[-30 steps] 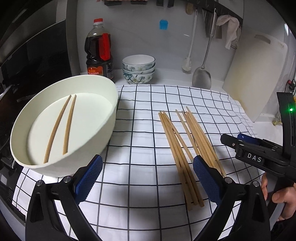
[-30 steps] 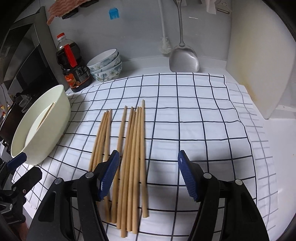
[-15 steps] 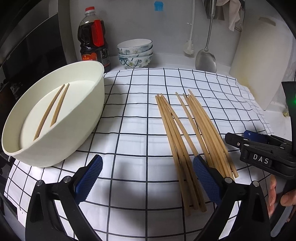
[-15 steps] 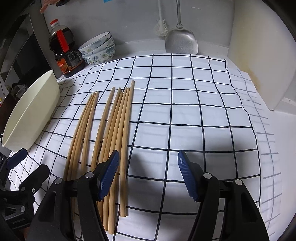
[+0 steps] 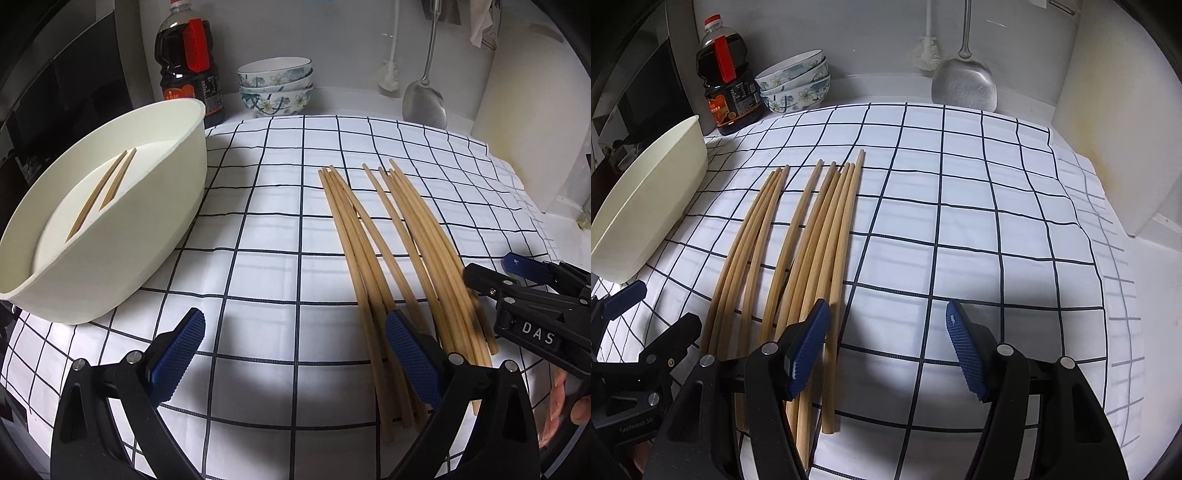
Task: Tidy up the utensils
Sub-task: 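Move both open tools back over the remaining chopsticks on the cloth, then close the left tool on a chopstick while the right tool closes on another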
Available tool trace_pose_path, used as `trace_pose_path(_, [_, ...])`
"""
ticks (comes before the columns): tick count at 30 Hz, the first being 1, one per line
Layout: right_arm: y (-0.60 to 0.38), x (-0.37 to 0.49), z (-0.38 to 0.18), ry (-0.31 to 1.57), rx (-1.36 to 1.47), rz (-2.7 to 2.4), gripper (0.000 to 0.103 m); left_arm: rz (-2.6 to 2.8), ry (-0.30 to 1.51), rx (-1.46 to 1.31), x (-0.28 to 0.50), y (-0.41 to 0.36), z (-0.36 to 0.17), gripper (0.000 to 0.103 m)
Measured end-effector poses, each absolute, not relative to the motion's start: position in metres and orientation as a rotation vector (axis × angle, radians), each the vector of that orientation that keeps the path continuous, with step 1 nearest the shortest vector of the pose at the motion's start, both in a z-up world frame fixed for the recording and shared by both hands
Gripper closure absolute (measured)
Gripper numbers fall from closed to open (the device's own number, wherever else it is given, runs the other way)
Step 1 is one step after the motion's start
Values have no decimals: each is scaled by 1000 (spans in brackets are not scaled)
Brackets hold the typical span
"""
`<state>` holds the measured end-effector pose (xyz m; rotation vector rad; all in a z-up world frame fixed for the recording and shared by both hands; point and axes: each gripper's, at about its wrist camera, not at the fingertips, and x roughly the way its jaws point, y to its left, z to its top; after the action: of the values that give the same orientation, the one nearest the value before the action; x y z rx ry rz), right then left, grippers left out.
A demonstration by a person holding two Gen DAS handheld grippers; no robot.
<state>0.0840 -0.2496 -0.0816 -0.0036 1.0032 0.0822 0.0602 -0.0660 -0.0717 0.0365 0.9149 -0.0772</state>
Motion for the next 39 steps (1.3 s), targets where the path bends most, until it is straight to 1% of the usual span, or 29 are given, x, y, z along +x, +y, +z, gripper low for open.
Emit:
trace_pose_path(10, [-243,84,-85,1007,-55,92,40,-64,933,25,66,-65,-78,7])
trace_pose_path(24, [-256,86,-86,1003,-26,73,40,-15,955,65,76,-71,-84,6])
trace_pose_path(31, [-251,87,-87,984,-39,90,41,-52,1000,44,89,-74,-84,7])
trace_pose_path(32, [-250,87,-87,981,-44,97,43,-54,1002,33,91,-73,-84,6])
trace_pose_path(34, [-248,87,-86,978,-51,111,51,-53,989,31,90,-74,-85,7])
trace_pose_path(35, [-246,86,-86,974,-57,119,54,-55,981,35,89,-75,-85,10])
trace_pose_path(37, [-243,86,-85,969,-68,129,65,-70,963,48,88,-79,-83,17])
trace_pose_path(38, [-241,85,-85,967,-73,134,68,-79,956,52,87,-81,-82,24])
trace_pose_path(39, [-240,85,-85,965,-76,138,72,-83,949,56,86,-82,-81,30])
